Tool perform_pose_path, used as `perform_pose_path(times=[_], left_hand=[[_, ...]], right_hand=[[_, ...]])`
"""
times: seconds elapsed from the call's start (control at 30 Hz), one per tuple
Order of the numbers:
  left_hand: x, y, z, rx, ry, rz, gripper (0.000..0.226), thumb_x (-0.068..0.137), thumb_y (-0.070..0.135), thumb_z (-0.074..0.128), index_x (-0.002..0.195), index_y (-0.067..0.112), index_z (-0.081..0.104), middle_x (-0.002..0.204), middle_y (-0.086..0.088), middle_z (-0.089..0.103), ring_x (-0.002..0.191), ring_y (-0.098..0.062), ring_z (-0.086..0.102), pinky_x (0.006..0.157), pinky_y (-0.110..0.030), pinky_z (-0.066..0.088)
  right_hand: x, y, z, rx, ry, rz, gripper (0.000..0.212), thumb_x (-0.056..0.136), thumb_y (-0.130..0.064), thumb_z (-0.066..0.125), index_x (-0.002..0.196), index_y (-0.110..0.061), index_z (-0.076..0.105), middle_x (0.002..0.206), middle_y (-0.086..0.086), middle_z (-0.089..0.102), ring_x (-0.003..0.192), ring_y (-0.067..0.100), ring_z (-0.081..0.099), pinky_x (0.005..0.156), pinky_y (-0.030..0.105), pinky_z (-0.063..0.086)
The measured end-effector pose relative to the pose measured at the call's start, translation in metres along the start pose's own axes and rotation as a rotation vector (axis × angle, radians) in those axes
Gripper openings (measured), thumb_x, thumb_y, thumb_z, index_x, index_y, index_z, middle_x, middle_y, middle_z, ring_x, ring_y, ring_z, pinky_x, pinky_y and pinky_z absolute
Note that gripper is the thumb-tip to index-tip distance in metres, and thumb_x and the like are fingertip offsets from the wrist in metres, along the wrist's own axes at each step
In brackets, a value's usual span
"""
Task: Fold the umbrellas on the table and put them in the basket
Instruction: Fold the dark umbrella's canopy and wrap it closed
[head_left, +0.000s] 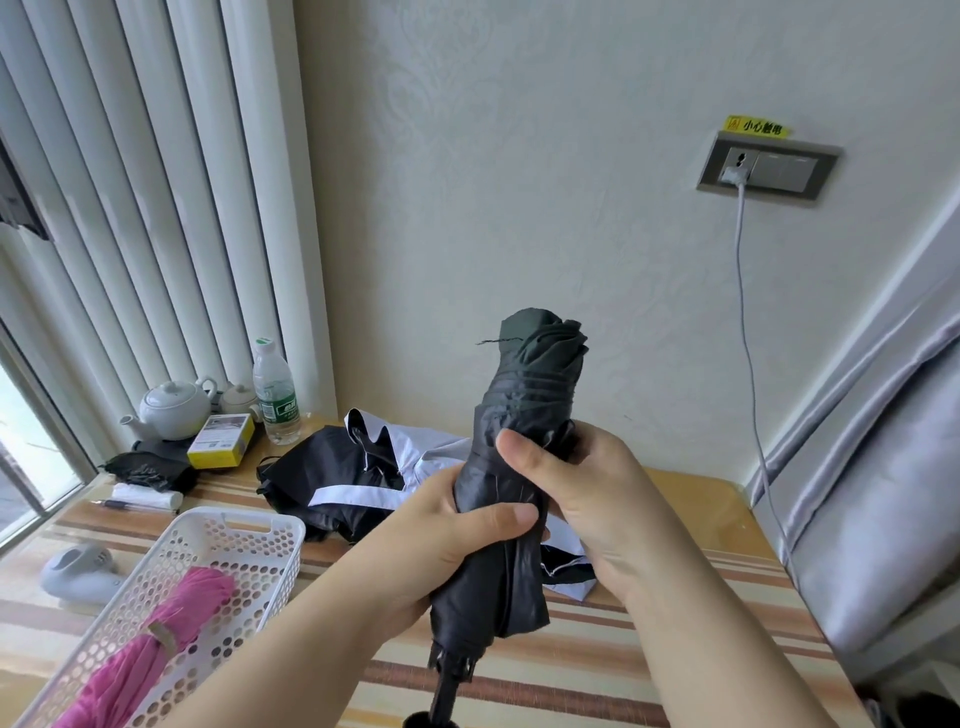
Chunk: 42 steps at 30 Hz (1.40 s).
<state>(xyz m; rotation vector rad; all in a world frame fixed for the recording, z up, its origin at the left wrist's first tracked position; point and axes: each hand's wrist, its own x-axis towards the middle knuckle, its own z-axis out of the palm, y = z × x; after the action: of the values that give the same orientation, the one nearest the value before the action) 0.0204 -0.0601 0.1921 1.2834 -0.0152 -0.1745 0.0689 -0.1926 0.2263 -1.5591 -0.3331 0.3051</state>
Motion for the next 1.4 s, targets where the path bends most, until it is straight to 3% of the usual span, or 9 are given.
perform_pose_path(times=[0.1, 0.2, 0.27, 0.47, 0.63, 0.73, 0.9, 1.07, 1.4], left_hand=[[0.001, -0.005, -0.006, -0.065, -0.086, -0.057, 0.042, 0.072, 0.020, 0.072, 0.110, 0.006, 0.063, 0.104, -0.019, 0.070, 0.093, -0.030, 0.068, 0.077, -0.032, 0.055], [0.001, -0.014, -0.008, 0.039, -0.122, -0.064, 0.053, 0.067, 0.031, 0.077, 0.115, 0.016, 0.061, 0.101, -0.011, 0.071, 0.095, -0.025, 0.068, 0.082, -0.032, 0.052], [0.002, -0.021, -0.008, 0.055, -0.077, -0.066, 0.037, 0.072, 0.024, 0.077, 0.105, 0.015, 0.063, 0.088, -0.009, 0.070, 0.080, -0.023, 0.067, 0.077, -0.035, 0.052], [0.006, -0.022, -0.014, 0.007, -0.058, -0.080, 0.018, 0.074, 0.012, 0.071, 0.091, 0.011, 0.063, 0.073, -0.007, 0.064, 0.061, -0.018, 0.060, 0.059, -0.031, 0.048], [0.006, -0.045, -0.025, -0.074, -0.063, -0.184, 0.031, 0.096, 0.036, 0.049, 0.097, 0.011, 0.068, 0.086, -0.008, 0.072, 0.078, -0.023, 0.069, 0.077, -0.040, 0.054], [-0.021, -0.072, -0.047, -0.004, -0.005, -0.229, 0.042, 0.101, 0.037, 0.035, 0.123, 0.010, 0.058, 0.096, -0.013, 0.071, 0.087, -0.030, 0.069, 0.089, -0.047, 0.052], [-0.050, -0.090, -0.058, -0.057, -0.007, -0.178, 0.083, 0.065, 0.058, 0.075, 0.114, -0.005, 0.050, 0.073, -0.010, 0.060, 0.053, -0.022, 0.053, 0.049, -0.025, 0.041], [-0.047, -0.086, -0.061, -0.063, 0.131, -0.046, 0.089, 0.059, 0.060, 0.080, 0.104, -0.005, 0.040, 0.069, -0.011, 0.056, 0.048, -0.018, 0.045, 0.044, -0.020, 0.032], [-0.072, -0.082, -0.078, -0.064, 0.275, -0.040, 0.046, 0.087, 0.045, 0.056, 0.092, 0.001, 0.045, 0.064, -0.017, 0.053, 0.043, -0.019, 0.039, 0.043, -0.023, 0.021]], right_hand=[[0.008, 0.007, 0.000, 0.035, 0.067, -0.004, 0.022, 0.063, -0.029, 0.081, 0.072, -0.013, 0.070, 0.069, 0.002, 0.072, 0.062, 0.016, 0.067, 0.051, 0.025, 0.049], [0.018, 0.015, -0.001, 0.015, 0.161, -0.031, 0.017, 0.066, -0.022, 0.084, 0.071, -0.013, 0.071, 0.070, 0.001, 0.073, 0.066, 0.016, 0.069, 0.060, 0.030, 0.055], [0.025, 0.020, -0.001, -0.034, 0.174, -0.034, 0.019, 0.065, -0.025, 0.086, 0.071, -0.014, 0.071, 0.072, 0.001, 0.074, 0.069, 0.016, 0.071, 0.066, 0.034, 0.056], [0.048, 0.026, -0.007, 0.000, -0.026, 0.078, 0.090, 0.040, -0.066, 0.086, 0.114, -0.021, 0.061, 0.105, -0.001, 0.073, 0.098, 0.018, 0.070, 0.089, 0.043, 0.055], [0.067, 0.030, -0.003, 0.153, -0.085, 0.133, 0.036, 0.068, -0.014, 0.083, 0.097, -0.008, 0.062, 0.086, 0.014, 0.067, 0.089, 0.039, 0.068, 0.081, 0.048, 0.057], [0.081, 0.035, -0.004, 0.254, 0.066, 0.098, 0.018, 0.080, -0.001, 0.071, 0.093, -0.010, 0.062, 0.077, 0.009, 0.067, 0.070, 0.024, 0.065, 0.063, 0.033, 0.057], [0.098, 0.041, 0.002, 0.355, 0.086, 0.140, 0.016, 0.088, -0.002, 0.063, 0.093, -0.015, 0.057, 0.077, 0.005, 0.064, 0.066, 0.018, 0.063, 0.062, 0.032, 0.055], [0.097, 0.053, 0.030, 0.367, -0.029, 0.165, 0.013, 0.090, -0.003, 0.060, 0.091, -0.016, 0.056, 0.073, 0.003, 0.063, 0.062, 0.015, 0.063, 0.057, 0.029, 0.056], [0.092, 0.060, 0.068, 0.388, -0.167, 0.167, 0.013, 0.091, -0.001, 0.057, 0.089, -0.014, 0.056, 0.065, -0.001, 0.066, 0.059, 0.013, 0.065, 0.055, 0.027, 0.056]])
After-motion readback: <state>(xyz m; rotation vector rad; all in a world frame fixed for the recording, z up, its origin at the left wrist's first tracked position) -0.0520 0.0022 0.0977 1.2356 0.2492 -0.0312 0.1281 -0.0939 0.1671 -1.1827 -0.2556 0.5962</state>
